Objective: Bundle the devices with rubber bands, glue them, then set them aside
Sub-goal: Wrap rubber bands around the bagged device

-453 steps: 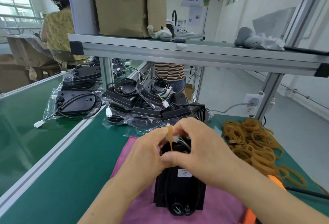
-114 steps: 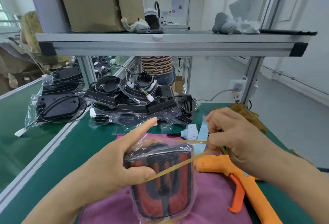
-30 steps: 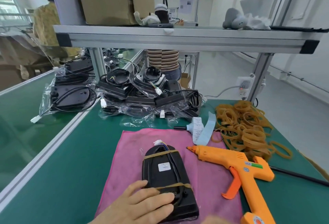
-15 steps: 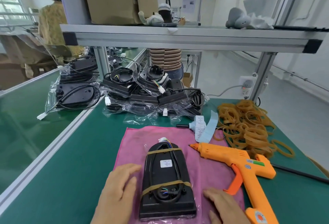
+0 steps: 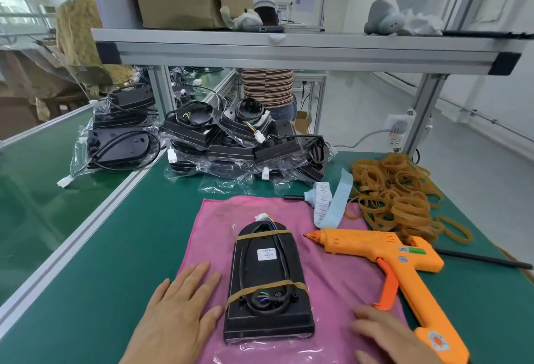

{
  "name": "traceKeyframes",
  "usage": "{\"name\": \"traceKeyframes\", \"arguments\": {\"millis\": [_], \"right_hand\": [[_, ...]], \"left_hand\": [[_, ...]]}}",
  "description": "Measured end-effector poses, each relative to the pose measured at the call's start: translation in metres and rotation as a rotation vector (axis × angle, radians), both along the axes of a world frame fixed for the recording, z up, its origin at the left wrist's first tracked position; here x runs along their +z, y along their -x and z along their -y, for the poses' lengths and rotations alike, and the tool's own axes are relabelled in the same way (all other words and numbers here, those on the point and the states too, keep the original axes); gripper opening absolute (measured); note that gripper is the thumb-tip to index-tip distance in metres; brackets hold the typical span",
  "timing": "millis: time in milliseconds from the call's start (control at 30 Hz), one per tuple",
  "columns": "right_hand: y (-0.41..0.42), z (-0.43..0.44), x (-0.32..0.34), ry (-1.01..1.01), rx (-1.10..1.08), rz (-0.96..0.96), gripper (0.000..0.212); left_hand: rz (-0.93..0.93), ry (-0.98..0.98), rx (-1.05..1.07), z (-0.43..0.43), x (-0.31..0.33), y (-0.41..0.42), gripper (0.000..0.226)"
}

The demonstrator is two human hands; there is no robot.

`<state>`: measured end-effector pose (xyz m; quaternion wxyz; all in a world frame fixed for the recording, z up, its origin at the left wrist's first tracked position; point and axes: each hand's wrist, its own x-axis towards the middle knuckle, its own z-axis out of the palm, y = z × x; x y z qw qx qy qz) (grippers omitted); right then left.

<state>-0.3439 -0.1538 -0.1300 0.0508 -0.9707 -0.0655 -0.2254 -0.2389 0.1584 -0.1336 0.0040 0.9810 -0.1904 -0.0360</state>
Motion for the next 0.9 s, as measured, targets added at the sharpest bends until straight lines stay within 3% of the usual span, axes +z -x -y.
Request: {"name": "traceKeyframes", "arguments": {"millis": [33,67,133,200,333,367,467,567,767,800,900], "right_hand": [[0.002,-0.001,-0.002,-0.241,0.058,-0.057,0.026],[-0.001,0.003,0.0,-0.403,-0.017,-0.064,0.031],[-0.01,0.022,0.003,-0.523,-0.228,-0.042,0.036],[-0.022,0.041,0.011,-0.498,-0.407,-0.137,0.031],[-0.038,0.056,0.018,-0.284,-0.627,-0.416,0.045],[-0.038,0.057,0.019,-0.274,-0.651,-0.459,0.051],[-0.044,0.065,0.019,-0.324,-0.621,-0.552,0.058],[-0.052,0.071,0.025,-0.472,-0.589,-0.639,0.048],[-0.051,0.099,0.031,-0.927,-0.545,-0.742,0.033],[-0.06,0.099,0.027,-0.934,-0.518,-0.753,0.033],[-0.131,0.096,0.019,-0.678,-0.26,-0.777,0.041]], "left_hand": [[-0.002,0.045,0.027,0.001,-0.005,-0.004,0.105],[-0.036,0.084,0.067,0.001,-0.007,-0.004,0.123],[-0.018,0.27,0.119,0.001,-0.01,-0.003,0.134],[0.054,0.438,0.156,0.0,-0.011,0.002,0.111],[0.138,0.765,0.234,0.012,-0.009,0.001,0.017],[0.112,0.837,0.25,0.017,-0.007,0.001,0.015],[0.008,1.01,0.265,0.031,-0.004,0.003,0.025],[-0.043,1.125,0.282,0.043,-0.004,0.0,0.023],[-0.056,1.235,0.301,0.046,-0.014,-0.006,0.025],[-0.056,1.24,0.292,0.045,-0.016,-0.006,0.025],[-0.048,1.258,0.267,0.043,-0.02,-0.006,0.027]]}}
